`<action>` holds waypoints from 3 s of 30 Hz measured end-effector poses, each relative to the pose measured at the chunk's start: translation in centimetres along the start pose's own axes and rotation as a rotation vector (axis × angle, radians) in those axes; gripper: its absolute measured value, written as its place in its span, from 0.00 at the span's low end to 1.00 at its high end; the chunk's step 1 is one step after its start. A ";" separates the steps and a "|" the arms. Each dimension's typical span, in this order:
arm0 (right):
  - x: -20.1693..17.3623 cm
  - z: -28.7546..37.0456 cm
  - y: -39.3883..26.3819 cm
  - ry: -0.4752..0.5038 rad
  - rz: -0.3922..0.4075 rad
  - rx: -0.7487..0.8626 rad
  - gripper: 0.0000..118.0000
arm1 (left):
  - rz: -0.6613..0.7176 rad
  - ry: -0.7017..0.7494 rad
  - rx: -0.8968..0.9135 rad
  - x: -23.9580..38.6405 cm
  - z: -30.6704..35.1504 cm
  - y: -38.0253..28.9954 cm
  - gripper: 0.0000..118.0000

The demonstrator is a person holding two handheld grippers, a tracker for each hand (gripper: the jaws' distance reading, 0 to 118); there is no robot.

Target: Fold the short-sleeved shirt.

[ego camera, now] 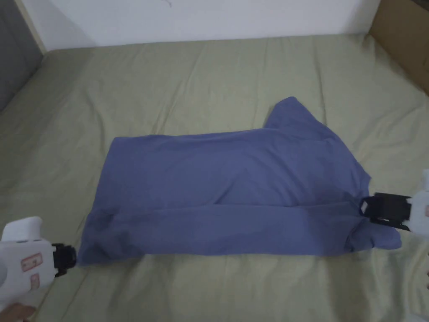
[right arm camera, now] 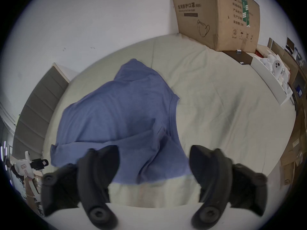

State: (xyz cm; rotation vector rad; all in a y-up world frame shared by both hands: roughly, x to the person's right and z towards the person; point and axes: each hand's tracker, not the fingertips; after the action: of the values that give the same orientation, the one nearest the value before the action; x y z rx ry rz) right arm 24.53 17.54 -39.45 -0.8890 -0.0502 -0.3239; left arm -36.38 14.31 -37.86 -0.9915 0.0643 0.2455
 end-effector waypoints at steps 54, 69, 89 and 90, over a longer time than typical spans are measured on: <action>5.5 2.0 -12.1 -0.128 -0.153 -0.193 0.07 | -0.015 0.001 -0.151 -3.2 2.0 -6.9 0.04; 1.3 2.9 -4.5 -0.123 -0.177 0.063 0.01 | -0.070 -0.053 0.029 1.4 3.7 -0.6 0.00; -1.3 -22.4 14.1 -0.202 0.215 -0.163 0.61 | -0.097 -0.103 -0.031 6.1 -5.9 6.8 0.00; -1.0 -23.1 14.4 -0.176 0.191 -0.206 0.60 | -0.098 -0.102 -0.035 6.0 -6.2 7.2 0.00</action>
State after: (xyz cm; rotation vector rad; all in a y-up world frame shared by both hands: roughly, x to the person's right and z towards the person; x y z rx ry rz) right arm 25.77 8.43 -65.15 -1.1169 -0.0955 -0.0724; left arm -31.88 13.94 -48.20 -1.0126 -0.0813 0.2073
